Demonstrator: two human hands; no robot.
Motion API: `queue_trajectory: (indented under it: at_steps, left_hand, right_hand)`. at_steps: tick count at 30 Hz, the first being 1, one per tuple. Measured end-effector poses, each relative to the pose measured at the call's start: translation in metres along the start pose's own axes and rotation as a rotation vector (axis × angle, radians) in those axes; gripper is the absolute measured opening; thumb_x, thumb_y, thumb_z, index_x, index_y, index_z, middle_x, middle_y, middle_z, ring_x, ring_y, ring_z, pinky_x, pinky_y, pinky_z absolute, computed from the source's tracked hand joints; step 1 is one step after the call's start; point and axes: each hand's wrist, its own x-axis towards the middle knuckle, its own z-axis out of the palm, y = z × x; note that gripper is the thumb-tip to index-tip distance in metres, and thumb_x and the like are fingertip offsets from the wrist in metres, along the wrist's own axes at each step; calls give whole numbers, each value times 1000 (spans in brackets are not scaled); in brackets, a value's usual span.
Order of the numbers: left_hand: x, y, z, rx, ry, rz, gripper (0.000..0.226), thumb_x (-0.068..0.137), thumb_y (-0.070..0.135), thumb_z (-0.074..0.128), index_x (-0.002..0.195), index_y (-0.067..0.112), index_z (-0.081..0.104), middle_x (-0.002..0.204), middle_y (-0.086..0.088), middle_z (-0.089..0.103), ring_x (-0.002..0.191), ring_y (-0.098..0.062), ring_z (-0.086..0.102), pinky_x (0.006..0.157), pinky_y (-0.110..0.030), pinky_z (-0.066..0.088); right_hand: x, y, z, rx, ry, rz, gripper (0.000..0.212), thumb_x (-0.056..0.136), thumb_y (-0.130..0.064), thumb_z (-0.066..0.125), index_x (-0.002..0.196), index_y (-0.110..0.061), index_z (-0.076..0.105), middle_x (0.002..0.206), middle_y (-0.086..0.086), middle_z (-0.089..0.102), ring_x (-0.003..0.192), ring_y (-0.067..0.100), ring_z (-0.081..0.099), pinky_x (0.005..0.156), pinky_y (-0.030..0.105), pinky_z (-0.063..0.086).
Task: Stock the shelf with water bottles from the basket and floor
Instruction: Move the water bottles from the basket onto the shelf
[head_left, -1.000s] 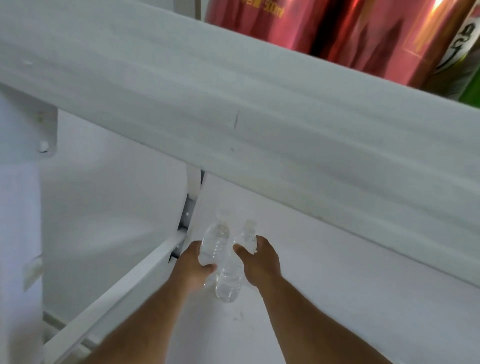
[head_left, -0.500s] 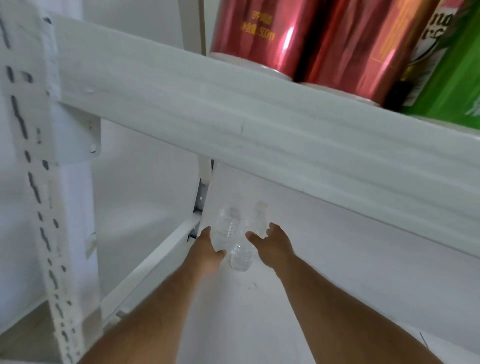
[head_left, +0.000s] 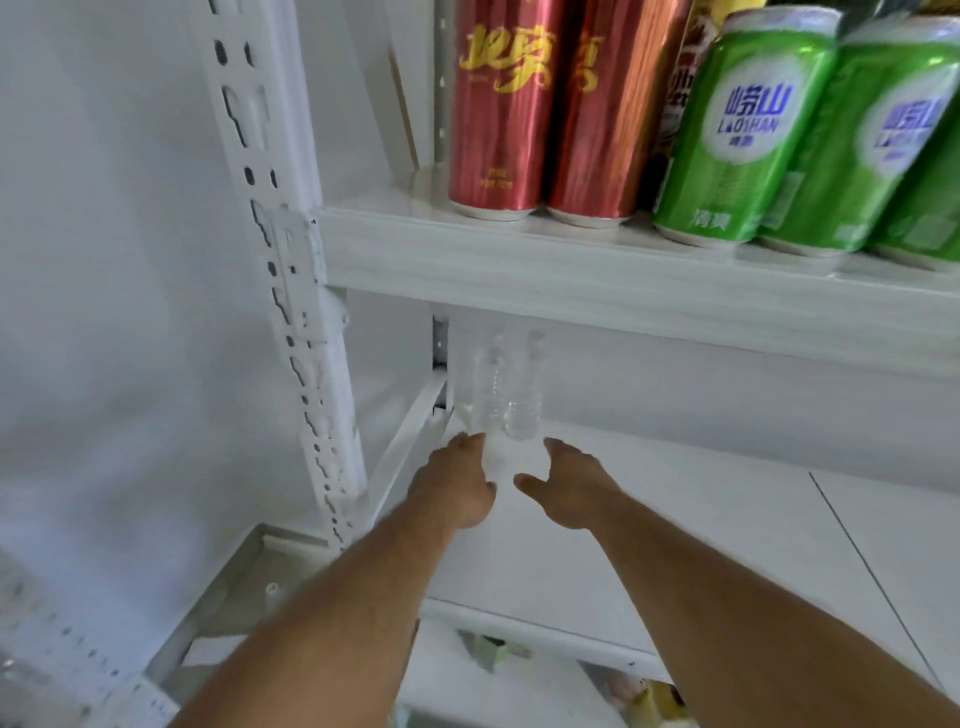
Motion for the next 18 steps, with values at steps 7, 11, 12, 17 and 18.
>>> queue_trajectory:
  at_steps: [7, 11, 12, 17, 18]
  left_hand:
    - [-71, 6, -7, 149, -51, 9, 73, 94, 35, 54, 156, 27, 16, 164, 4, 14, 147, -26, 26, 115, -44, 33]
    - [-110, 11, -2, 186, -66, -11, 74, 94, 35, 54, 156, 28, 14, 165, 4, 12, 147, -26, 25, 115, -43, 33]
    - [-120, 12, 0, 196, -71, -18, 74, 94, 35, 54, 156, 28, 15, 165, 4, 12, 147, -26, 25, 115, -43, 33]
    - [-168, 16, 21, 272, -124, -43, 74, 93, 34, 55, 156, 28, 16, 165, 4, 11, 147, -25, 24, 116, -44, 31]
    - [-178, 17, 29, 294, -143, -46, 74, 93, 34, 55, 156, 29, 16, 165, 5, 11, 147, -24, 24, 115, -44, 31]
  right_hand:
    - [-68, 6, 19, -136, -41, -47, 82, 94, -60, 47, 155, -11, 21, 158, 7, 29, 144, 30, 30, 114, 44, 33]
    - [-106, 18, 26, -151, -38, -92, 80, 94, -59, 47, 154, -12, 22, 160, 8, 26, 146, 29, 26, 116, 44, 31]
    - [-118, 21, 29, -154, -30, -107, 78, 94, -57, 48, 153, -12, 25, 158, 8, 28, 145, 29, 28, 115, 44, 32]
    - [-169, 43, 53, -178, -56, -181, 73, 94, -53, 51, 150, -11, 28, 157, 9, 29, 144, 29, 28, 113, 44, 34]
    - [-179, 50, 61, -177, -70, -191, 73, 94, -53, 50, 150, -11, 29, 156, 9, 30, 143, 29, 29, 113, 45, 34]
